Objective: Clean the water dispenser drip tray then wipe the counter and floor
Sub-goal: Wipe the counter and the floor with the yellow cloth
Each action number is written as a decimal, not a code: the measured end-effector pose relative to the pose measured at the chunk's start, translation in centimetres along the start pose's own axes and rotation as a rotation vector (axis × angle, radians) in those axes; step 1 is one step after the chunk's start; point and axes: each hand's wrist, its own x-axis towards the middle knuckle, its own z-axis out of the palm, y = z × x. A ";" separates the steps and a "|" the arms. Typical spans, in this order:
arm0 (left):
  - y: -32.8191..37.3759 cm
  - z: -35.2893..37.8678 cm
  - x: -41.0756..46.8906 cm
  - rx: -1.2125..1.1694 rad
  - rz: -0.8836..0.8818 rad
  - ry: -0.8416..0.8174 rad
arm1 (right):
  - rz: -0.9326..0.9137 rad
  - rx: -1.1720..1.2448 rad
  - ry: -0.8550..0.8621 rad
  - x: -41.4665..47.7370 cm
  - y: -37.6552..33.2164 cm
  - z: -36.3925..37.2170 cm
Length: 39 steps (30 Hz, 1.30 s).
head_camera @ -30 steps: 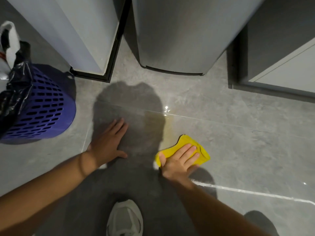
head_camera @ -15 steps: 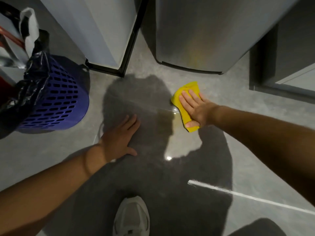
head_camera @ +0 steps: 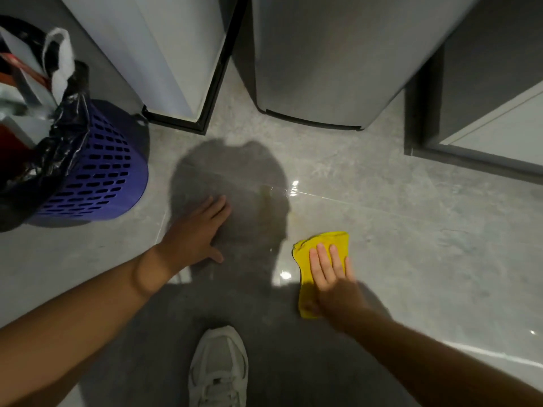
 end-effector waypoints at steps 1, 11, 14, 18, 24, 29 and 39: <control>0.0 0.0 0.0 -0.001 -0.005 0.004 | 0.113 0.074 -0.037 -0.7 -2.2 0.6; -1.2 1.9 -0.2 0.026 -0.128 0.091 | 0.704 0.620 -0.047 12.5 -10.4 -3.9; -1.5 2.2 -0.1 -0.001 -0.108 0.084 | 0.524 0.498 -0.051 16.7 -7.0 -5.6; -2.0 2.5 -0.2 -0.027 -0.097 0.090 | 0.075 0.151 -0.206 20.9 -1.6 -9.3; -2.4 2.2 -0.5 -0.049 -0.084 0.072 | -0.723 -0.487 -0.233 25.6 -0.9 -13.2; -3.1 1.5 -1.5 -0.054 -0.046 0.047 | -0.892 -0.693 -0.266 20.7 0.2 -11.0; -1.5 1.3 -3.5 0.026 -0.120 0.040 | 0.057 0.014 -0.110 -2.7 -1.3 0.0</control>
